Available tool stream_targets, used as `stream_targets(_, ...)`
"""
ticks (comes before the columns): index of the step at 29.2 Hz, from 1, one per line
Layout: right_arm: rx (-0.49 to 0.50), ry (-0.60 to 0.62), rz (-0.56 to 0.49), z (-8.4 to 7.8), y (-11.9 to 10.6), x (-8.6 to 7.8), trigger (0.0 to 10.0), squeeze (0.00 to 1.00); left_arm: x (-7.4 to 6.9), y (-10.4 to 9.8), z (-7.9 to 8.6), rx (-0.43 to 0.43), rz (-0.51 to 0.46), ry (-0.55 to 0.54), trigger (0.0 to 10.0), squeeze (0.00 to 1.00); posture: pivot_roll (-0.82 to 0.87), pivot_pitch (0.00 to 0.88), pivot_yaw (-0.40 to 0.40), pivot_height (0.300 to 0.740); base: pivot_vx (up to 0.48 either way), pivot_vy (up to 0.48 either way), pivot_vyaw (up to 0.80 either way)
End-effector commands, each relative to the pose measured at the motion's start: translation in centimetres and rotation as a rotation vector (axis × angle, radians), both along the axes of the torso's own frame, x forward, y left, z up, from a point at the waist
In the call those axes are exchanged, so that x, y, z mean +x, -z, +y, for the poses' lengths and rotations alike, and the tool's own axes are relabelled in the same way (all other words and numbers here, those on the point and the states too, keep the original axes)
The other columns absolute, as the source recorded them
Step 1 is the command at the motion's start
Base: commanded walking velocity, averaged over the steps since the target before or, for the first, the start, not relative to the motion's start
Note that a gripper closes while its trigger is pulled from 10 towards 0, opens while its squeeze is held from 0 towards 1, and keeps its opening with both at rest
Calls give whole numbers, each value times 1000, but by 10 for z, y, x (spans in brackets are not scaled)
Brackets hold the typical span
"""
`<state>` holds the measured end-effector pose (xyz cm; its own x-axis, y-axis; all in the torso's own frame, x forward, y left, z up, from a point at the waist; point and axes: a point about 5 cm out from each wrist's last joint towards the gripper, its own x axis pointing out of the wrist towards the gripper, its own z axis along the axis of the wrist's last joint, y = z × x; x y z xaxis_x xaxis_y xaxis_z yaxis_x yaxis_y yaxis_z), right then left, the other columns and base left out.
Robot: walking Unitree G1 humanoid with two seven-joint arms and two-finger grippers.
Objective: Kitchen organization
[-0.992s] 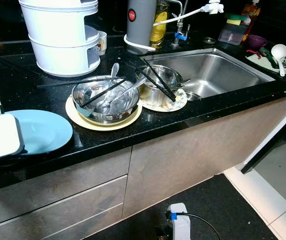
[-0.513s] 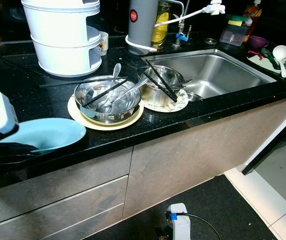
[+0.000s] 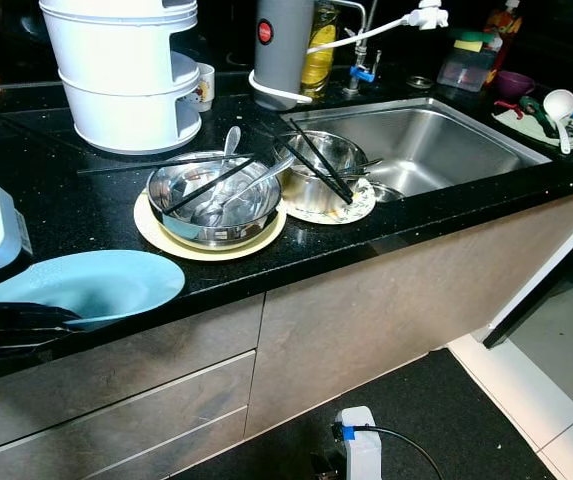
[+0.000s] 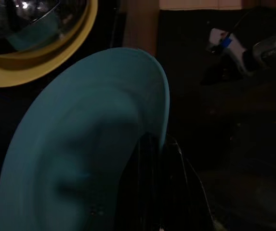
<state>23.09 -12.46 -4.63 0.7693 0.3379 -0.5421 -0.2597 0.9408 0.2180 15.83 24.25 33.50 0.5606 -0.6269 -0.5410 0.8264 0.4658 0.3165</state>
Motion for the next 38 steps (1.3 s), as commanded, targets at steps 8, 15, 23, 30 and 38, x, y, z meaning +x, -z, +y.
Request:
stream_targets(8, -13, -4, 31, -1, 6, -8, 10000, 0, -4, 1, -10, -25, 102, 50, 0, 0, 42, 162, -94, 740, 0, 0, 0)
stream_targets(15, -12, -1, 33, -1, 6, -8, 10000, 0, -2, -24, -18, -124, -54, 128, 0, 0, 44, 164, -93, 740, 0, 0, 0)
stream_targets(23, -11, 0, 34, -1, 6, -9, 10000, 0, 15, -50, -3, -78, -288, 2, 0, 0, 45, 169, -89, 740, 0, 0, 0)
stream_targets(30, -12, 2, 34, -2, 7, -10, 10000, 0, 12, -57, -2, -112, -271, 23, 0, 0, 42, 170, -91, 740, 0, 0, 0)
stream_targets(38, -14, 2, 36, -3, 7, -10, 10000, 0, 6, -50, 1, -90, -159, 65, 0, 0, 41, 174, -93, 740, 0, 0, 0)
